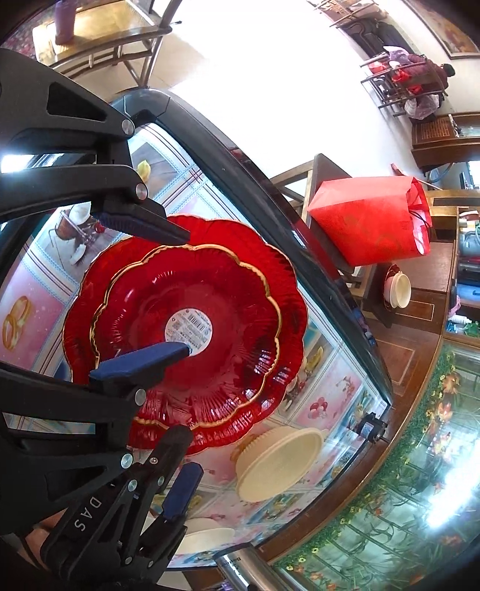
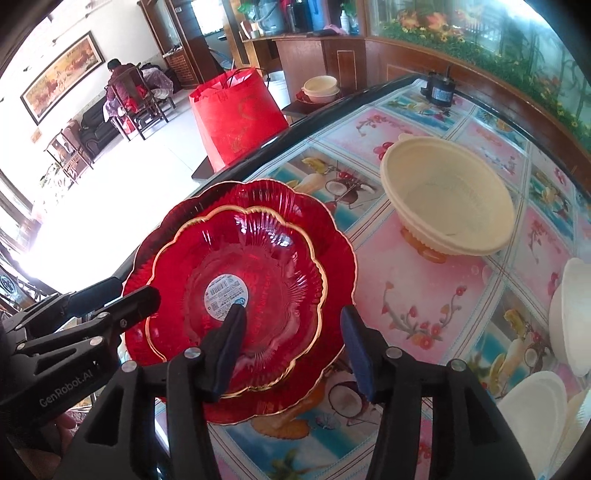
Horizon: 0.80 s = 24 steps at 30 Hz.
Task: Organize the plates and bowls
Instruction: 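Lower the red scalloped plate onto the wedding plate and open the left tool, then move the left tool back toward the large white bowl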
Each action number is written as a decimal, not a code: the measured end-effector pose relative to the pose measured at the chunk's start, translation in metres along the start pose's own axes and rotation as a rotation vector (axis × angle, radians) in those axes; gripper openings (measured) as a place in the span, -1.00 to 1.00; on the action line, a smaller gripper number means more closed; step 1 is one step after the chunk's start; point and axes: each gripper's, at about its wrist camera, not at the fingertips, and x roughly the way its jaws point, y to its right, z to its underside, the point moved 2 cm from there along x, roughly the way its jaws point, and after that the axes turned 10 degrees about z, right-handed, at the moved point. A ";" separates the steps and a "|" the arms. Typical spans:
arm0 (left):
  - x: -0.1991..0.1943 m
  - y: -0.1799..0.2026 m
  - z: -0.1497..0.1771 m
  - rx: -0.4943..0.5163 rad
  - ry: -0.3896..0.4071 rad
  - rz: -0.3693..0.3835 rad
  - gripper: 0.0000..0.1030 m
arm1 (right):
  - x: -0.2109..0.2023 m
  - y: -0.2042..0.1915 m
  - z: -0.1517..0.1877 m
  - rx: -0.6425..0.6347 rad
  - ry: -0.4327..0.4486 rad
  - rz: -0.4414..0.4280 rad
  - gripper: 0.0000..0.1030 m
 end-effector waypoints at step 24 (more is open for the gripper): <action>-0.007 0.048 0.011 0.103 -0.005 0.037 0.31 | -0.048 0.051 0.028 0.109 0.053 0.055 0.60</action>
